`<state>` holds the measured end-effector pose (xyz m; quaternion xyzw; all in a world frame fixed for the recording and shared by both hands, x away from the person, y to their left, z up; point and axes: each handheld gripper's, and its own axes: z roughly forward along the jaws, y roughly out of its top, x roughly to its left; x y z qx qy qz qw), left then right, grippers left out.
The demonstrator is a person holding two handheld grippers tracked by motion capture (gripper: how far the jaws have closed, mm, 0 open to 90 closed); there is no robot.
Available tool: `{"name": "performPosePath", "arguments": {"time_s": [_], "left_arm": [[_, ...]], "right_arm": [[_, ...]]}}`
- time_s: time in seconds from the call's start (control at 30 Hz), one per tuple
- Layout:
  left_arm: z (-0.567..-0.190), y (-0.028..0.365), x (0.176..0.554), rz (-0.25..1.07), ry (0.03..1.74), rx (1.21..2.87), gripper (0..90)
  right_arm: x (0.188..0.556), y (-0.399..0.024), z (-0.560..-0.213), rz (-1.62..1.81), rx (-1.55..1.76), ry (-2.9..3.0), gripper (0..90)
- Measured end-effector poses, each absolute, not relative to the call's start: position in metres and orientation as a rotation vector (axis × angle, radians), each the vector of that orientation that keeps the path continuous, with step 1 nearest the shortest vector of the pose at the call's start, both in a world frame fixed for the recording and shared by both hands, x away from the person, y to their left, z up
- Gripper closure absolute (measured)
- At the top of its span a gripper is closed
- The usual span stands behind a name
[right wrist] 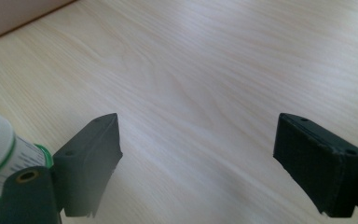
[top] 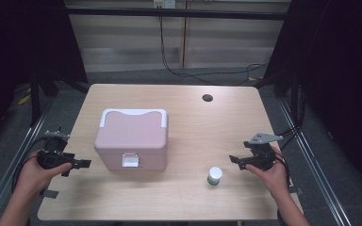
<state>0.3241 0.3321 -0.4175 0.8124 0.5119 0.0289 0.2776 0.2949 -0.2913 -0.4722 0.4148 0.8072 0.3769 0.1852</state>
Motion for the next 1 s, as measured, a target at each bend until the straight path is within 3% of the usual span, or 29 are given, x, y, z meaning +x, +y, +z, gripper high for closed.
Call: {"name": "performPosePath", "arguments": {"time_s": [0.1, 0.3, 0.57, 0.7, 0.77, 1.0], "left_arm": [[-0.394, 0.334, 0.333, 0.030, 1.463, 2.186, 19.6], [-0.353, 0.328, 0.350, 0.034, 1.470, 2.171, 22.4], [-0.325, 0.309, 0.363, -0.022, 1.493, 2.138, 22.9], [-0.321, 0.296, 0.369, -0.067, 1.505, 2.146, 23.6], [-0.319, 0.289, 0.371, -0.071, 1.508, 2.153, 23.6], [-0.317, 0.272, 0.378, -0.107, 1.519, 2.168, 23.7]], "right_arm": [[0.299, -0.280, -0.461, 1.089, 1.132, 2.290, 14.3], [0.305, -0.261, -0.446, 1.094, 1.074, 2.313, 16.4], [0.309, -0.248, -0.440, 1.105, 1.037, 2.348, 19.4], [0.310, -0.243, -0.438, 1.113, 1.028, 2.363, 26.3], [0.311, -0.241, -0.437, 1.116, 1.012, 2.385, 36.0], [0.312, -0.229, -0.432, 1.118, 0.952, 2.438, 47.9]]}}
